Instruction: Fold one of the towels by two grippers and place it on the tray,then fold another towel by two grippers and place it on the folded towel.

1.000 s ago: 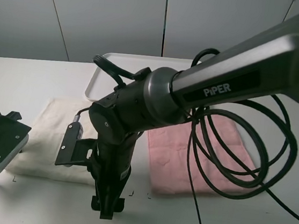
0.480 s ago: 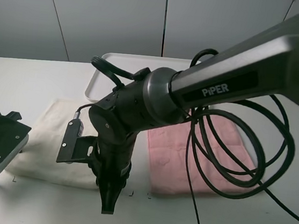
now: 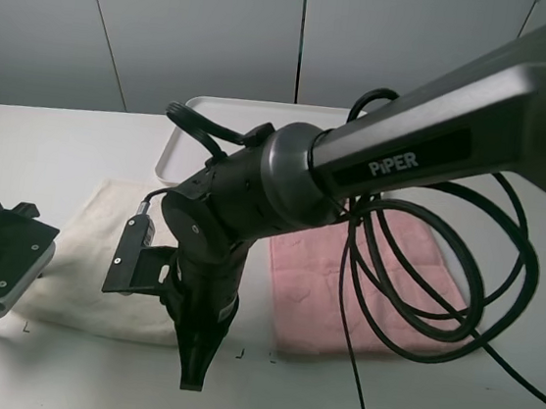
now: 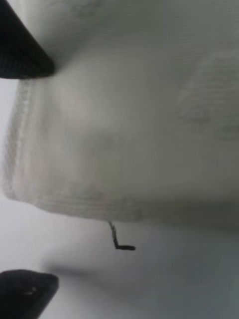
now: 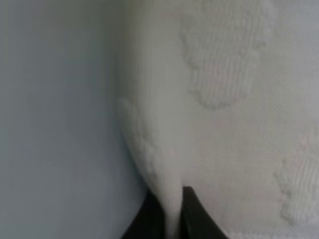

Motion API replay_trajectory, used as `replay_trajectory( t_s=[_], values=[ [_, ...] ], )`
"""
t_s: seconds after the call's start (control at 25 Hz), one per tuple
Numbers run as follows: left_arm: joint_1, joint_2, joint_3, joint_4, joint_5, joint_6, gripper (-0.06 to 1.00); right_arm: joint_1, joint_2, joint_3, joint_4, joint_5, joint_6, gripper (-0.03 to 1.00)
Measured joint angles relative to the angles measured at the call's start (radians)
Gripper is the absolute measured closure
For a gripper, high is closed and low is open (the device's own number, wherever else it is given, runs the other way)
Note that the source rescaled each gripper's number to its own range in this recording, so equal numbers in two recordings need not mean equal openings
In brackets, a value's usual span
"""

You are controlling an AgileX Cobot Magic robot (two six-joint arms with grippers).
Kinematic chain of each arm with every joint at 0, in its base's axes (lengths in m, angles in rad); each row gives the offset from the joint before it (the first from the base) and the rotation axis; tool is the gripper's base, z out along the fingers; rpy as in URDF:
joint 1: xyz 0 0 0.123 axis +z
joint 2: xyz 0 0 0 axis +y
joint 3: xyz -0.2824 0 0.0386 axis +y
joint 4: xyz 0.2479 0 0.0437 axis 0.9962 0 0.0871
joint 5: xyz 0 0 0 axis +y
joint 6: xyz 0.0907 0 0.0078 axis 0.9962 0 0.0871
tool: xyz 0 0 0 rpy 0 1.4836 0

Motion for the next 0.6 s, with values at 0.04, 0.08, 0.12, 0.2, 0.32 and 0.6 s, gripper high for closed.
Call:
replay_trajectory(
  t_s=[0.04,0.08,0.12,0.2,0.32,0.6],
  values=[
    [-0.001,0.0,0.0,-0.011,-0.002,0.01,-0.04,0.0,0.0,-0.001,0.0,0.002,0.0,0.96],
    [-0.005,0.0,0.0,-0.018,-0.004,0.022,-0.04,0.0,0.0,-0.001,0.0,0.004,0.0,0.96],
    [-0.014,0.0,0.0,-0.022,-0.006,0.027,-0.04,0.0,0.0,-0.001,0.0,0.004,0.0,0.96],
    [-0.03,0.0,0.0,-0.026,-0.02,0.037,-0.04,0.0,0.0,-0.001,0.0,0.004,0.0,0.96],
    [-0.052,0.002,0.0,-0.028,-0.033,0.039,-0.04,0.0,0.0,-0.001,0.0,0.004,0.0,0.96],
    [-0.058,0.002,0.043,-0.002,-0.126,0.017,0.09,0.0,0.0,-0.001,0.0,0.012,0.0,0.96]
  ],
)
